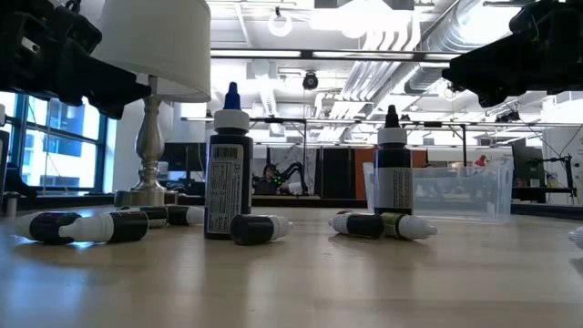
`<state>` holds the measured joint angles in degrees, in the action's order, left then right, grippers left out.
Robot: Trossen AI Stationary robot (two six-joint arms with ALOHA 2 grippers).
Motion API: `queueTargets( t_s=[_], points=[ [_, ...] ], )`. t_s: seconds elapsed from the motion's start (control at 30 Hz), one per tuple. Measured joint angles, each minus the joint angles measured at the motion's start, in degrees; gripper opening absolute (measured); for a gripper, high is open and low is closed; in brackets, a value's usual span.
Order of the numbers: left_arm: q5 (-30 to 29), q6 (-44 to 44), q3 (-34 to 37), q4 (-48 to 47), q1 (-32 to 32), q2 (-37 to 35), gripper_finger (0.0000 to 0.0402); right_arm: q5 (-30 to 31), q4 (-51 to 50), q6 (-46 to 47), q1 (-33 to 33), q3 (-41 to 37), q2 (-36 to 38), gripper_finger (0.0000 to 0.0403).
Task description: Pick & Place food coloring
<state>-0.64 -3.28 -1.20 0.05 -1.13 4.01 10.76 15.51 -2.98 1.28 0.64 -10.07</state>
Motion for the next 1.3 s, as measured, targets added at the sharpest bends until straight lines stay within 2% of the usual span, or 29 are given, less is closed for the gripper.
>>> queueTargets(
  t_s=[1.03, 1.3],
  points=[
    [-0.03, 0.01, 0.01, 0.22, -0.01, -0.02, 0.0177, 0.0, 0.0, 0.0, -0.01, -0.01, 0.0, 0.0156],
    [-2.53, 0.01, 0.01, 5.83, 0.0, 0.0, 0.0177, 0.0, 0.0, 0.0, -0.02, 0.0, 0.0, 0.0156]
  ],
)
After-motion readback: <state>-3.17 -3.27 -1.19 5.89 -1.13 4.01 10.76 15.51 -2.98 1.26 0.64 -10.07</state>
